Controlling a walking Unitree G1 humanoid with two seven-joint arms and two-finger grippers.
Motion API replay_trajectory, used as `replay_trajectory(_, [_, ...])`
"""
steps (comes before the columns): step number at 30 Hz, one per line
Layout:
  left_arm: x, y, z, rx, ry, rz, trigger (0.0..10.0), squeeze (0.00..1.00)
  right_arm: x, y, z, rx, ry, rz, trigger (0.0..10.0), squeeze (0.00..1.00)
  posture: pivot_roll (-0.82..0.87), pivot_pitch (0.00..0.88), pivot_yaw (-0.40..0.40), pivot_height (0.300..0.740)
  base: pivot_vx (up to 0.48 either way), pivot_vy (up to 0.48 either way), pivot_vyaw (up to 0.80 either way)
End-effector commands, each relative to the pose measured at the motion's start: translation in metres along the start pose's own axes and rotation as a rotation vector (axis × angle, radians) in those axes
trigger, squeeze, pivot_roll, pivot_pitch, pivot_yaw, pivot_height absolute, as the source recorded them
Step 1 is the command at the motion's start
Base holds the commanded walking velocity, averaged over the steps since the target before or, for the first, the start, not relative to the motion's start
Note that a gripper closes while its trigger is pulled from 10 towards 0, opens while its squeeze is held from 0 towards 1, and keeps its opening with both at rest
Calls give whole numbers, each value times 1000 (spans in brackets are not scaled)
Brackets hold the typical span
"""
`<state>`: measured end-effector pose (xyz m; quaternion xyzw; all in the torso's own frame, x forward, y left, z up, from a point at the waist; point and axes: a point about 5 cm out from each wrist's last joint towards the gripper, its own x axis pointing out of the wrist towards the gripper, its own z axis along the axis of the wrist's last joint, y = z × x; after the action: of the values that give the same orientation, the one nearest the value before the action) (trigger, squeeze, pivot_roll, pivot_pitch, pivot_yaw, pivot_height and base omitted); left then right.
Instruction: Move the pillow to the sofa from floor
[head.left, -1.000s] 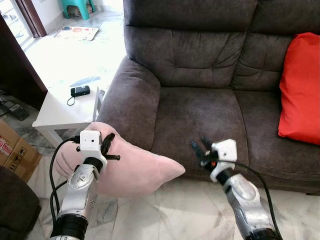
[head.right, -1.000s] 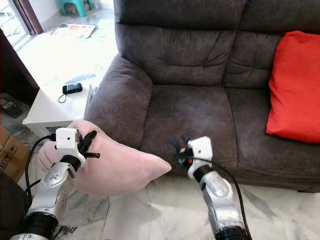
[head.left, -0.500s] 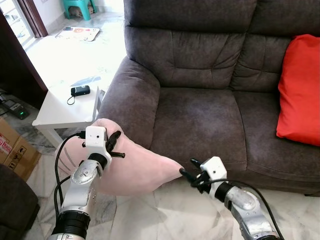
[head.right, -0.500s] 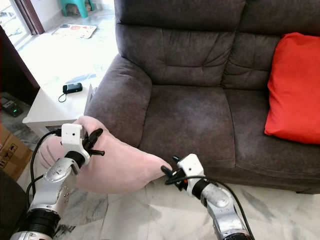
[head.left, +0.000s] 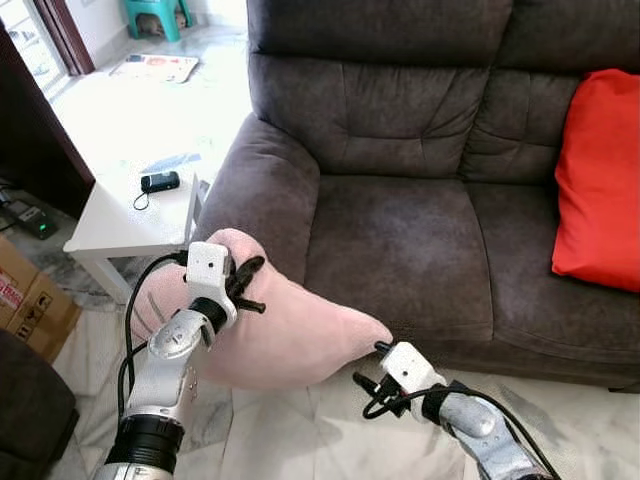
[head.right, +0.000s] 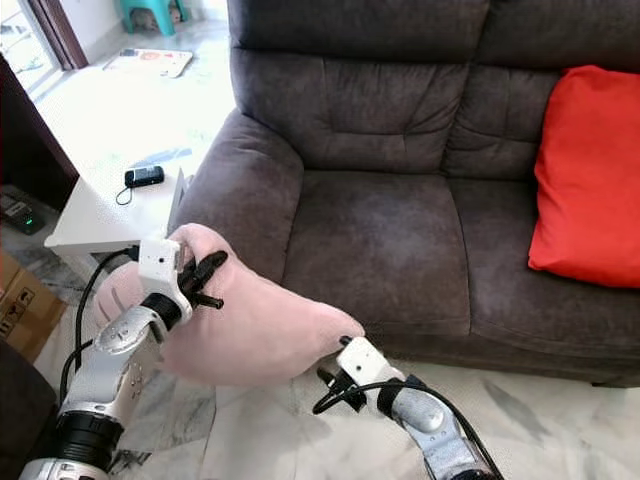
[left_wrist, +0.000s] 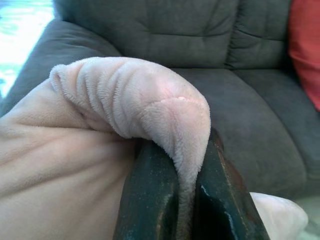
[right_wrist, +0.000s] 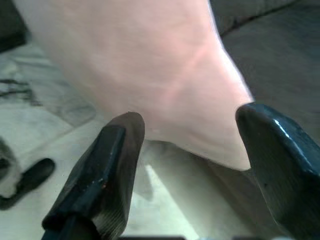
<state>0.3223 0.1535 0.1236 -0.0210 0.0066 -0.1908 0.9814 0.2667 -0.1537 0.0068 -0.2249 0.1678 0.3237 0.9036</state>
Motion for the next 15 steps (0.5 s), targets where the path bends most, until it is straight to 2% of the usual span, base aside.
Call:
replay_trajectory(1, [6,-9,35,39,-134,-89,10000,0,-1,-2,-4,-13,17,-18,10000,0,58,84,-11,740,0,0,0])
replay_trajectory(6, [4,-13,37,41,-124,-143,10000,0,1,-3,-6,-31,32,-36,10000,0,60,80,-10,740,0,0,0])
replay_trajectory(15, [2,-15,37,43,-106,-187,10000,0,-4,5,-22,-116,112,56,10000,0,57,74,-9,740,0,0,0])
